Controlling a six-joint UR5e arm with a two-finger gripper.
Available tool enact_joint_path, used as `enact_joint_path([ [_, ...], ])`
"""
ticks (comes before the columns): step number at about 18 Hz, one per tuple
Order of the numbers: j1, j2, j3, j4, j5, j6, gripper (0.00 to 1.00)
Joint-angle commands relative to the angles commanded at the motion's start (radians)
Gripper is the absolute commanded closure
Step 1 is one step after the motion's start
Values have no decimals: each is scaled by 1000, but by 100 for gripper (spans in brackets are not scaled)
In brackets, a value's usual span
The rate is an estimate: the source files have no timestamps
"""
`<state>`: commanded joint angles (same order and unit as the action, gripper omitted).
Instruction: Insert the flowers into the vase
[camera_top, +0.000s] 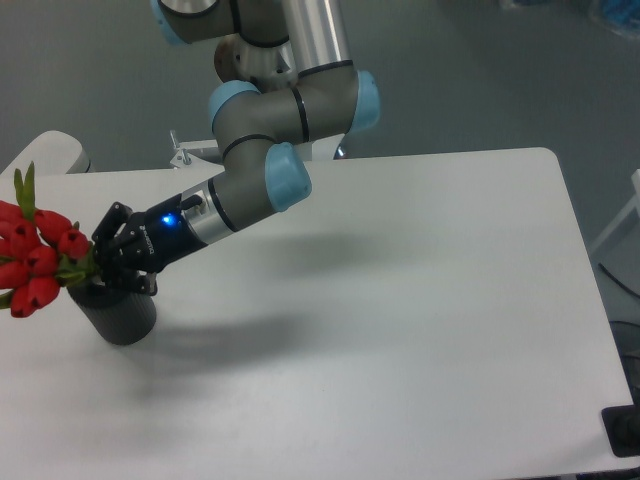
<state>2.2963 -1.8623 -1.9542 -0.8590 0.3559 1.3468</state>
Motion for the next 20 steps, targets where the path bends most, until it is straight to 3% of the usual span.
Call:
enact_joint_path([
  [2,3,0,-14,0,0,2,27],
  [6,15,6,-31,0,0,2,20],
  [20,98,58,-87,-2,-2,0,8],
])
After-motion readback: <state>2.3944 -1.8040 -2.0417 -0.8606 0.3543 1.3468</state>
